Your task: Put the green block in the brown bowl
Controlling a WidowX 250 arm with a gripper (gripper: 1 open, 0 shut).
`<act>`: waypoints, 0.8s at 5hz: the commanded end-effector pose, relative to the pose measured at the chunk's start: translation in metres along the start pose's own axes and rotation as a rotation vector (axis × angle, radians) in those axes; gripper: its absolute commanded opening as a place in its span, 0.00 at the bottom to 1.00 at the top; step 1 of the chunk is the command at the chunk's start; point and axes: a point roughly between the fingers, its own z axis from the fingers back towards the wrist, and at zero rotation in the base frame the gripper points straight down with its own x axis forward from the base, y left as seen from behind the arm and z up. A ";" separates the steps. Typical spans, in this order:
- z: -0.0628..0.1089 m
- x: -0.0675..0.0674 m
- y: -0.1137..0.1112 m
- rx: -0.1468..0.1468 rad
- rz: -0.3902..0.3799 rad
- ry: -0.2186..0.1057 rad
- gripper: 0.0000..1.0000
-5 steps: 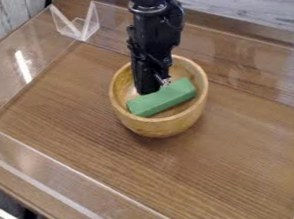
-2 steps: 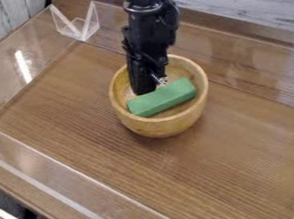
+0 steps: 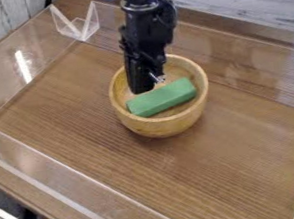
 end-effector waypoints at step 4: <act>0.019 -0.008 0.005 0.020 0.052 -0.043 1.00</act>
